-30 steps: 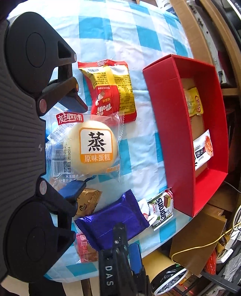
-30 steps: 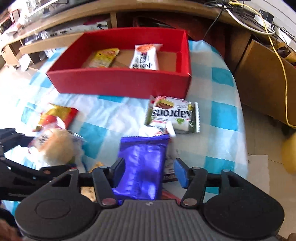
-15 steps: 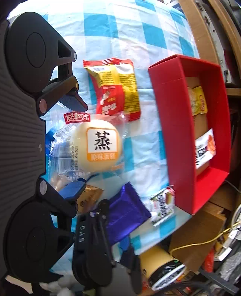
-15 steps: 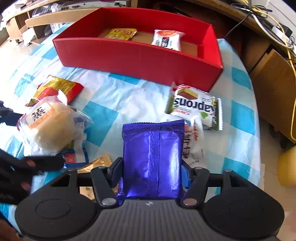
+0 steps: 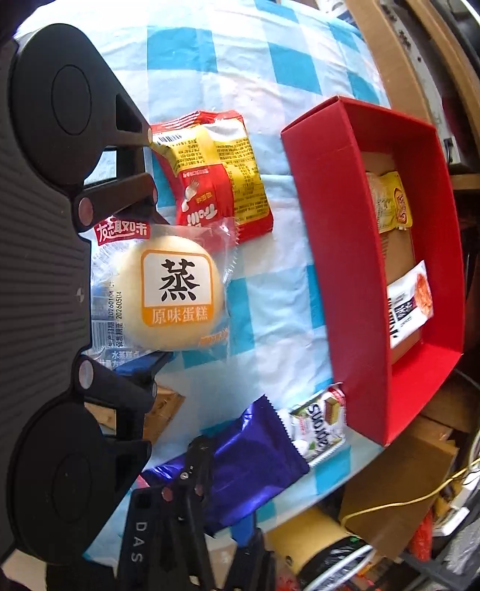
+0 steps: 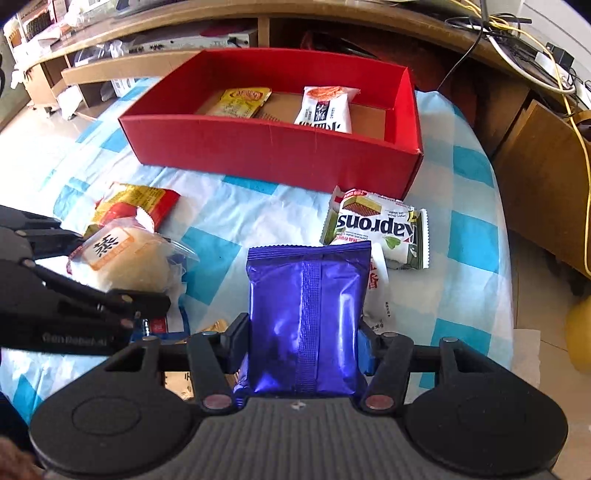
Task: Organize snacks
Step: 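Carry the bun and purple pack over the red box with both tools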
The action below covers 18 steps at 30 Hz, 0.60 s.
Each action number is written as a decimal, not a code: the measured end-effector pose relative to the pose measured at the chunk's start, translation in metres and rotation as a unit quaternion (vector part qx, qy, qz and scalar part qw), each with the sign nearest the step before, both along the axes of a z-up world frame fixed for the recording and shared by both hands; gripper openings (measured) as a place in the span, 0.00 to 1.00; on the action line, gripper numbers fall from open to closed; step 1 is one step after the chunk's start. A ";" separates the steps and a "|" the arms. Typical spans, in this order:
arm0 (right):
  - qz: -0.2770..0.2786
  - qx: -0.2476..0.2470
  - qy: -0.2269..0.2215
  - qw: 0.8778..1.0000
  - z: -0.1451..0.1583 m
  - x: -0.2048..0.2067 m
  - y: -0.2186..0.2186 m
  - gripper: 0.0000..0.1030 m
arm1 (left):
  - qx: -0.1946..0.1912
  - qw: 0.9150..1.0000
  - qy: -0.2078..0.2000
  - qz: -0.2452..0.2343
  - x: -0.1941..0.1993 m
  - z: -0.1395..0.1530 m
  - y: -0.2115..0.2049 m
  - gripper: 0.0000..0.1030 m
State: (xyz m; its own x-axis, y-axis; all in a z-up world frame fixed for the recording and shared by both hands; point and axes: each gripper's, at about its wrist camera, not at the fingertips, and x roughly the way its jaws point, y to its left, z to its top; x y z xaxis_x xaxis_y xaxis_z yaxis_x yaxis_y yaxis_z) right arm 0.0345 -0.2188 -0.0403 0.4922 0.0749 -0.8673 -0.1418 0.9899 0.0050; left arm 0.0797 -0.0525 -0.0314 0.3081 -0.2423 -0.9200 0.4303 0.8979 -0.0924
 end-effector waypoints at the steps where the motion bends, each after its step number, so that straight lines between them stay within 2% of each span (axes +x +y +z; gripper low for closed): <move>1: -0.001 0.001 0.001 1.000 0.000 0.000 -0.001 0.80 | 0.001 1.000 0.000 0.000 -0.001 0.000 0.000 0.65; 7: 0.005 0.006 -0.004 1.000 0.004 -0.002 0.000 0.80 | 0.004 1.000 -0.011 -0.003 -0.006 0.006 -0.002 0.64; 18: -0.002 0.012 -0.036 0.999 0.021 0.006 0.004 0.80 | 0.004 0.998 -0.063 0.007 -0.001 0.031 -0.008 0.64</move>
